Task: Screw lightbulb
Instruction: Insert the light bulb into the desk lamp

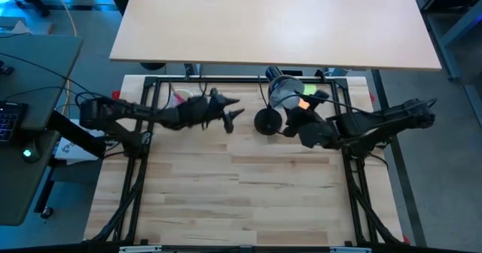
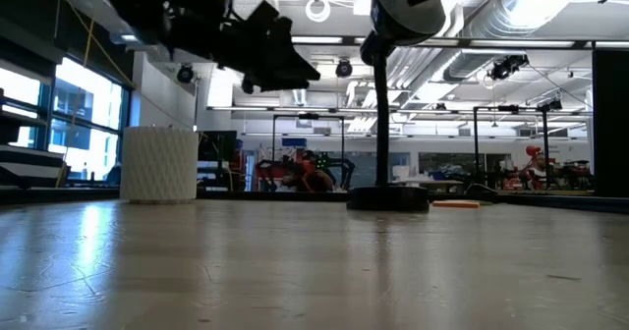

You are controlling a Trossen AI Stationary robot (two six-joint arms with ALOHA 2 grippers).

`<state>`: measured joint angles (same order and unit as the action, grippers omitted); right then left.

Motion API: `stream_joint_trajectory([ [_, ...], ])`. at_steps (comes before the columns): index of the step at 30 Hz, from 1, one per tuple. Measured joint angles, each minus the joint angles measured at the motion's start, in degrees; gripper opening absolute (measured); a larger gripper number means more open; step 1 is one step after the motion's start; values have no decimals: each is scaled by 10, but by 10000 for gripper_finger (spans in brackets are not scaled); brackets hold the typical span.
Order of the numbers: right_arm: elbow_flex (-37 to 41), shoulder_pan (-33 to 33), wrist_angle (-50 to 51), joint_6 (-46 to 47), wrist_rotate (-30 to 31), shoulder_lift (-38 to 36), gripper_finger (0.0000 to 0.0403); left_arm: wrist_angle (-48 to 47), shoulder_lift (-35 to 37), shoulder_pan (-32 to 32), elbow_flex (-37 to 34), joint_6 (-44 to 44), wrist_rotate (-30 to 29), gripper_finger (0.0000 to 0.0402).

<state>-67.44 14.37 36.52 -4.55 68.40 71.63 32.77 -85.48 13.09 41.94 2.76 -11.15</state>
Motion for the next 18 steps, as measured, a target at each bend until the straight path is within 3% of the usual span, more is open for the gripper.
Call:
stream_joint_trajectory([
  [6,0,-39,-46,-65,29,21,263,12,-51,137,63,-43,254,177],
  [12,0,-72,-53,-84,-17,21,263,87,-140,223,145,-7,396,175],
  [15,0,-85,-58,-95,-30,21,263,117,-196,230,198,-4,461,175],
  [18,0,-93,-70,-101,-34,21,263,154,-241,226,242,-18,489,175],
])
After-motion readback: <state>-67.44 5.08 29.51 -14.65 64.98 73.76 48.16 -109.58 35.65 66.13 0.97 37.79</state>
